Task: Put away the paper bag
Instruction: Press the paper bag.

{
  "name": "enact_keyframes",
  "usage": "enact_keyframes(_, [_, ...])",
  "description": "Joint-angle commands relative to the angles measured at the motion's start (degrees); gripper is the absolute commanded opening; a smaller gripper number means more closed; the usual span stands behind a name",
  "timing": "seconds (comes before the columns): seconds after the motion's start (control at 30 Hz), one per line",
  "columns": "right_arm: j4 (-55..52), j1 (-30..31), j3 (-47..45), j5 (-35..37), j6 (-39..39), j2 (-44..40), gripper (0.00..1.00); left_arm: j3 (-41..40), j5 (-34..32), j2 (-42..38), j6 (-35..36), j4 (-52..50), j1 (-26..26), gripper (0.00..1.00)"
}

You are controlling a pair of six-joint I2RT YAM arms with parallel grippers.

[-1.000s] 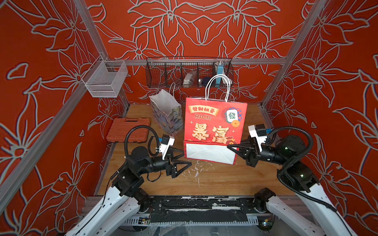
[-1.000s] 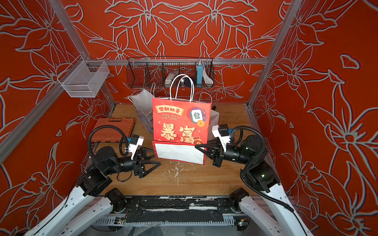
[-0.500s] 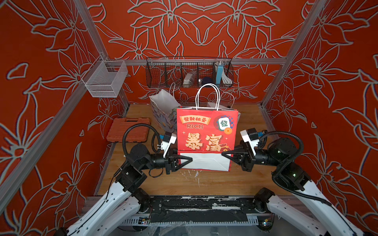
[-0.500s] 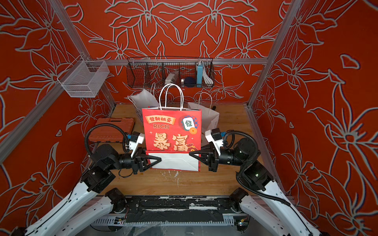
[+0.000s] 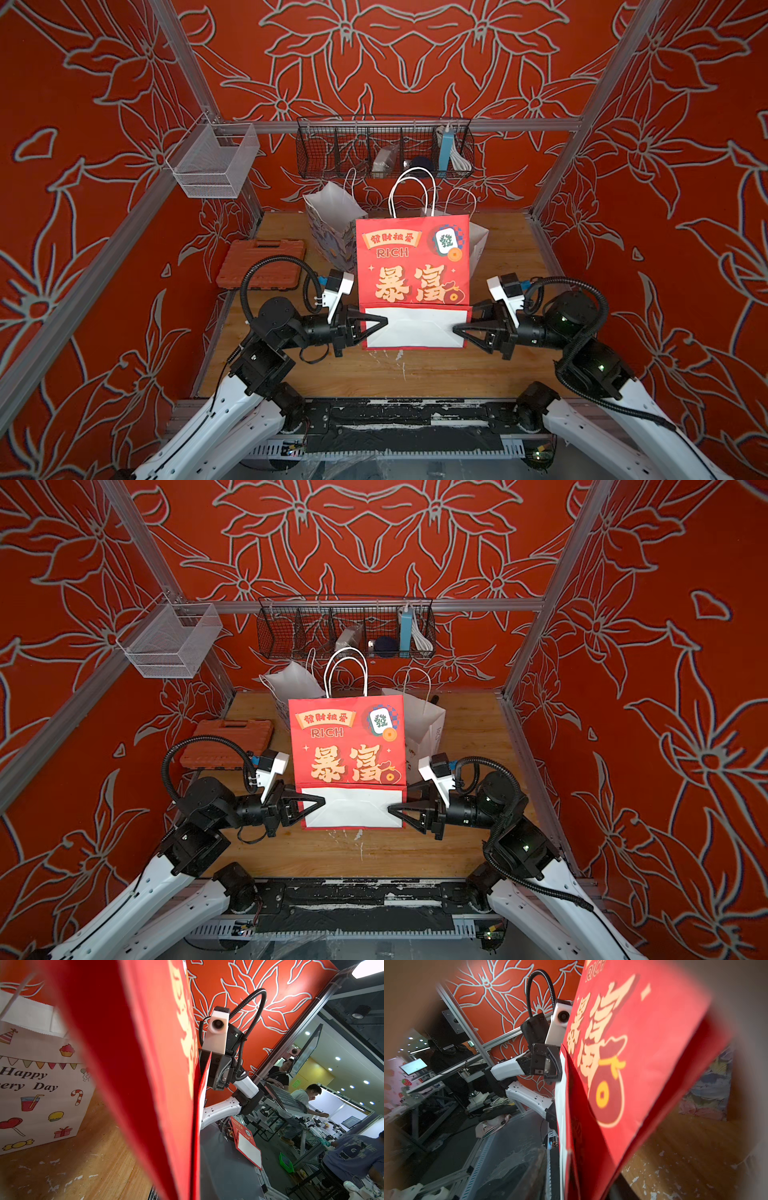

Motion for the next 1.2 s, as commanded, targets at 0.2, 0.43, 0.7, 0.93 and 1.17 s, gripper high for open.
enact_keyframes(0.2, [5.9, 0.4, 1.7, -1.4, 1.9, 2.8, 0.0, -2.7, 1.9, -0.8, -0.7, 0.0, 0.1, 0.0])
enact_keyframes(0.43, [7.4, 0.3, 4.8, -1.1, 0.5, 6.1, 0.34, -5.2, 2.1, -2.4, -0.8, -0.9, 0.0, 0.0])
enact_keyframes(0.7, [8.3, 0.3, 6.0, -0.2, -0.3, 7.5, 0.01, -5.9, 2.1, -3.9, 0.0, -4.4, 0.0, 0.0])
enact_keyframes(0.93, [7.1, 0.3, 8.9, 3.4, -2.3, 8.0, 0.29, -7.8, 0.4, -5.6, 1.2, -7.7, 0.0, 0.0])
enact_keyframes(1.17, [5.8, 0.3, 11.1, 3.9, -3.3, 8.4, 0.3, -9.1, 0.4, -5.9, 1.8, -8.9, 0.1, 0.0])
